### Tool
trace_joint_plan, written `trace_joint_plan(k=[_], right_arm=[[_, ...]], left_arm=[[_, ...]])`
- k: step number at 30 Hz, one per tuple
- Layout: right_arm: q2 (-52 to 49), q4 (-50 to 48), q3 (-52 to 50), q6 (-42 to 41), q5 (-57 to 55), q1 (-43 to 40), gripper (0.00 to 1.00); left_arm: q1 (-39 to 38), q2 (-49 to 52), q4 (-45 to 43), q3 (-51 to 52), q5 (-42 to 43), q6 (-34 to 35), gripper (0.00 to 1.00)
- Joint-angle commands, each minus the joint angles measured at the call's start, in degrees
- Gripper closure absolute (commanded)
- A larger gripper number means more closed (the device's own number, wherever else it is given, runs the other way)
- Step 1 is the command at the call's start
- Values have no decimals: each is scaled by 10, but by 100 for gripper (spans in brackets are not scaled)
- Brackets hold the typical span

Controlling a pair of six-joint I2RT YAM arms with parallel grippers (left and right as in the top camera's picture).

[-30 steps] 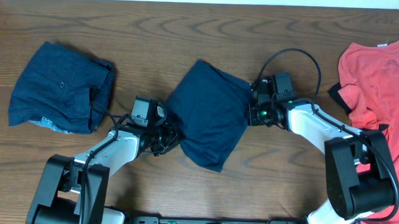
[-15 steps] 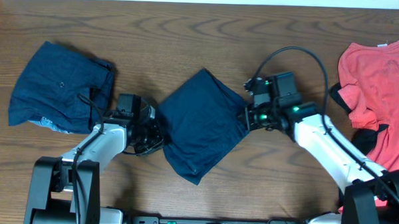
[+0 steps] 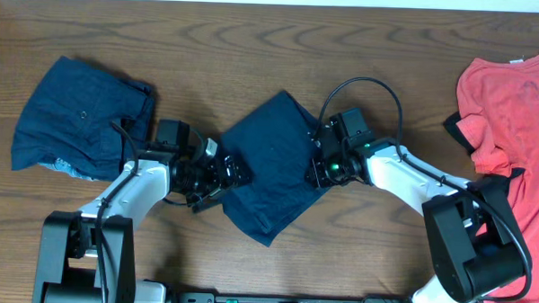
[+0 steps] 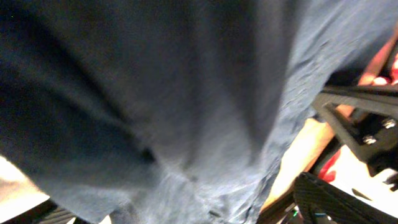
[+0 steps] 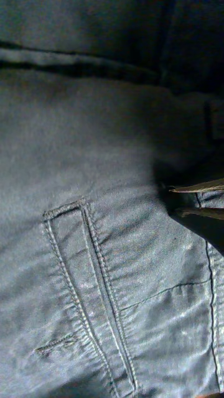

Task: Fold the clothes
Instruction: 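Carry the folded shorts left with the left gripper onto the navy stack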

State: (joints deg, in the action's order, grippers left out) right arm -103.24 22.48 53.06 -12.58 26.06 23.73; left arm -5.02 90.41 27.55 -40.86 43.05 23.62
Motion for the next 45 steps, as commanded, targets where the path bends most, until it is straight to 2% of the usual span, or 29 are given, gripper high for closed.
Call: trace_joint_plan(k=[1, 3, 10, 14, 17, 19, 22, 24, 27, 33, 37, 40, 45], right_arm=[[-17, 3, 0, -17, -11, -15, 91], [-17, 5, 0, -20, -12, -16, 91], [-17, 6, 0, -20, -12, -16, 91], [-17, 7, 0, -20, -12, -16, 91], [-17, 7, 0, -20, -11, -16, 91], [-17, 7, 0, -20, -12, -16, 91], [-17, 7, 0, -20, -12, -16, 93], [-17, 7, 0, -20, -12, -16, 94], [-14, 20, 7, -20, -1, -17, 94], [30, 73, 32, -6, 42, -22, 93], [100, 93, 50, 0, 42, -34, 91], [157, 92, 61, -2, 42, -43, 89], [231, 90, 64, -27, 37, -51, 86]], left_arm=[[-6, 9, 0, 1, -40, 33, 2], [-13, 13, -29, 16, -51, 80, 2], [-56, 68, -251, 82, -52, 253, 2], [-90, 123, -350, 84, -52, 299, 1], [-103, 151, -406, 84, -53, 313, 22], [-104, 159, -422, 84, -63, 314, 43], [-104, 159, -422, 84, -71, 308, 61], [-104, 159, -422, 84, -70, 287, 76], [-104, 156, -422, 84, -47, 249, 92], [-84, 122, -411, 84, -21, 207, 94], [-46, 63, -411, 78, 32, 193, 94], [3, -3, -411, 61, 75, 196, 94], [125, -113, -413, 27, 90, 217, 94]])
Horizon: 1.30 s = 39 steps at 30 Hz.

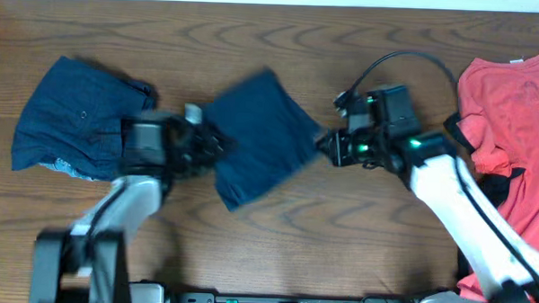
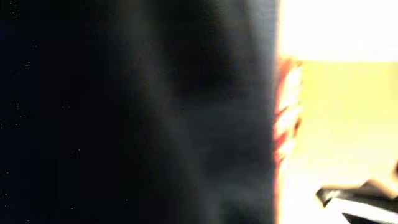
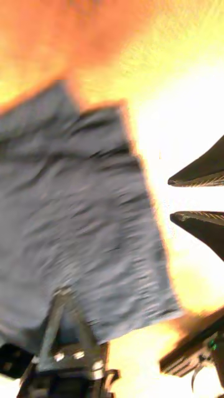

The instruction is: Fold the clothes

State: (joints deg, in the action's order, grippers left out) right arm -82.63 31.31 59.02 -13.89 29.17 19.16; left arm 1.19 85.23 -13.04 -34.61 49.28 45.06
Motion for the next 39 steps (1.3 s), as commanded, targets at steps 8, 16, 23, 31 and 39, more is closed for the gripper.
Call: trace_joint_plan(k=[8, 16, 23, 31, 39], right_arm=[[42, 1, 4, -31, 2, -4, 86], [41, 4, 4, -30, 2, -4, 89], [41, 5, 4, -30, 2, -4, 90], [41, 2, 4, -30, 2, -4, 89], [41, -17, 4, -30, 0, -4, 88]], left_arm=[[295, -111, -17, -94, 17, -5, 94], [445, -23, -23, -96, 3, -35, 88], [509, 53, -4, -96, 41, -61, 2], [642, -12, 238, -96, 86, -193, 2], [691, -144, 300, -96, 88, -235, 1]])
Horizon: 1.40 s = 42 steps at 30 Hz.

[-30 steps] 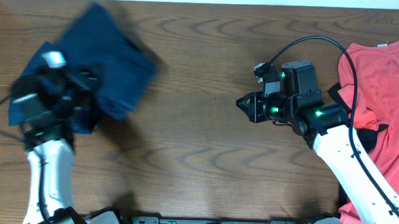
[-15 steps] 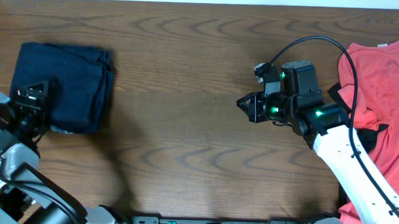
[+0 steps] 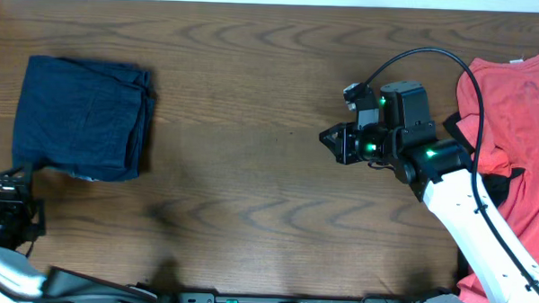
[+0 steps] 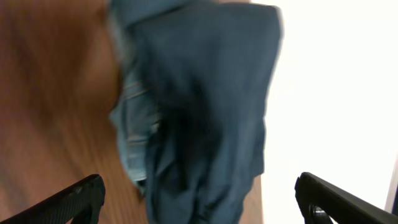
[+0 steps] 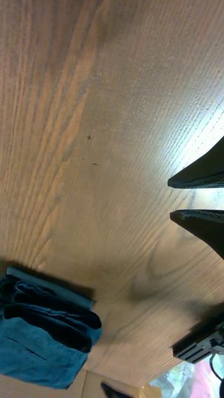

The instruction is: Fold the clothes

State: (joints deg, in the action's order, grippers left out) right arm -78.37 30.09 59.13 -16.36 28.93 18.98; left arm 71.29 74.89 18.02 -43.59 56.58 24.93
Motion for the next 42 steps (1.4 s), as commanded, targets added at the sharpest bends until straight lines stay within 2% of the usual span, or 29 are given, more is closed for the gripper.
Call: trace_joint_plan(k=[1, 5, 7, 8, 13, 16, 19, 22, 27, 28, 30, 31, 37, 42], right_arm=[[-2, -7, 3, -6, -3, -2, 87], [-2, -8, 3, -6, -22, -2, 86], [-2, -8, 3, -6, -22, -2, 86], [-2, -8, 3, -6, -22, -2, 85], [-3, -7, 3, -5, -31, -2, 85], [-4, -7, 3, -6, -34, -2, 86], [-4, -5, 3, -6, -34, -2, 86], [-4, 0, 3, -9, -34, -2, 87], [-4, 3, 3, -10, -34, -2, 87], [-4, 5, 3, -10, -34, -1, 88], [-4, 8, 3, -10, -34, -1, 89], [-4, 8, 3, -10, -35, -1, 89], [-4, 8, 3, -10, -34, -1, 90], [-4, 8, 3, -9, -40, 2, 91]], left_arm=[[-21, -56, -22, -6, 16, -33, 10], [-94, -101, -105, -6, 10, -33, 65], [-143, -105, -151, -6, -21, -33, 91], [-165, -103, -162, -6, -46, -36, 94], [-267, -31, -195, -6, -211, -96, 94], [-308, 52, -250, -10, -264, -115, 94], [-323, 148, -254, -39, -316, -114, 93], [-324, 256, -225, -82, -321, -111, 88], [-325, 370, -97, -174, -270, -129, 88], [-325, 376, -77, -186, -259, -135, 86], [-328, 369, -40, -206, -239, -147, 71], [-330, 357, -17, -216, -230, -158, 67], [-368, 240, 122, -258, -226, -220, 53], [-447, 107, 223, -267, -228, -275, 39]])
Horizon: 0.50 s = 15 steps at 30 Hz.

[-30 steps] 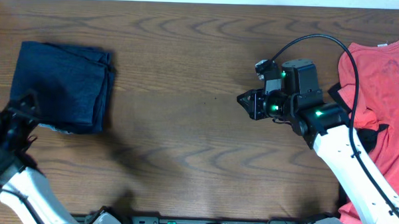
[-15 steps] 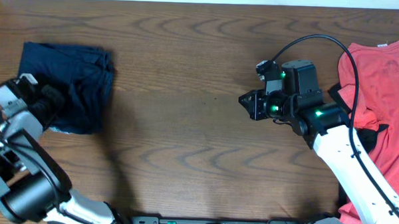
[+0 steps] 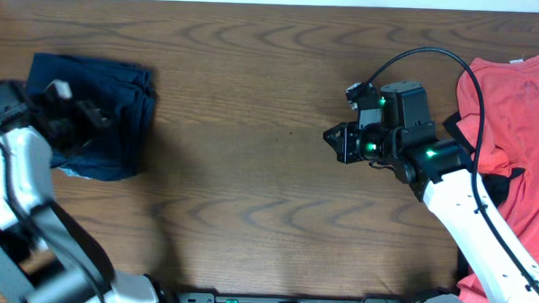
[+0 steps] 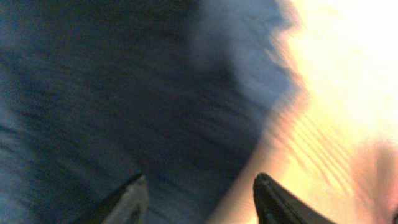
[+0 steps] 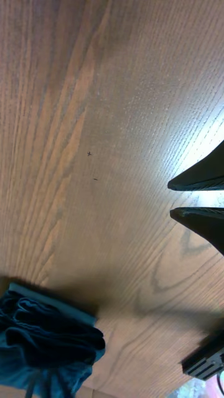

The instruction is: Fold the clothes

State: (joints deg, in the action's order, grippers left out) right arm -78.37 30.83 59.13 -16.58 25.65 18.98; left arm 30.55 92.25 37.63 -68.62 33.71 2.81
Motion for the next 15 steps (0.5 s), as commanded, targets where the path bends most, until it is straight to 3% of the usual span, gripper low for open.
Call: trace_joint_plan(k=[1, 5, 12, 14, 15], right_arm=[[-4, 1, 3, -5, -10, 4, 91], [0, 1, 3, 8, -25, 17, 90], [66, 35, 3, 40, -101, 48, 87], [105, 51, 3, 40, -128, 61, 85], [124, 57, 3, 40, -137, 67, 84]], left_arm=[[-58, -88, 43, -17, 1, -61, 36], [-150, -167, 109, -17, -8, -96, 29], [-327, -278, 212, -17, -164, -103, 11], [-369, -311, 234, -17, -196, -97, 0], [-384, -324, 243, -17, -212, -88, 2]])
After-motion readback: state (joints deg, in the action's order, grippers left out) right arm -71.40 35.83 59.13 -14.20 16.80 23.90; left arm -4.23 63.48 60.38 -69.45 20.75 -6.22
